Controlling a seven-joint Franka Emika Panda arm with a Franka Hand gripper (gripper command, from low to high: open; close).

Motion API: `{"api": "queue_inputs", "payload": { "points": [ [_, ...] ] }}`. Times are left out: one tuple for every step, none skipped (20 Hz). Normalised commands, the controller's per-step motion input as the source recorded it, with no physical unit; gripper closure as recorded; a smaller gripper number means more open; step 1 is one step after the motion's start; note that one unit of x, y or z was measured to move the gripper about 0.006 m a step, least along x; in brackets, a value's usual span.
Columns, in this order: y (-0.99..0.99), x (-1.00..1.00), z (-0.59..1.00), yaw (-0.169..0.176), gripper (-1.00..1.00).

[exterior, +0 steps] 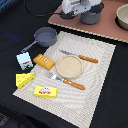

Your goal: Interact with the objects in diverse but meaningful ways.

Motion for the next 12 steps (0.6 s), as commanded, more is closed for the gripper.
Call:
{"api": "queue_inputs", "payload": {
  "points": [
    [0.09,0.1,0.36,0.0,1.0],
    [0.1,0.03,0.45,0.0,1.0],
    [0.06,0.0,0.52,0.0,1.0],
    [0.03,-0.02,0.6,0.0,1.0],
    [0.01,-0.1,0.67,0.0,1.0],
    [0.0,-0.16,0.66,-0.002,1.0],
    [0.0,-0.23,0.63,-0.002,1.0],
    [0.0,-0.25,0.61,-0.001,1.0],
    [0.0,-0.28,0.58,0.0,1.0],
    [0.0,-0.31,0.55,0.0,1.0],
    [0.0,-0.32,0.52,0.0,1.0],
    [0.0,-0.33,0.49,0.0,1.0]
  ]
}}
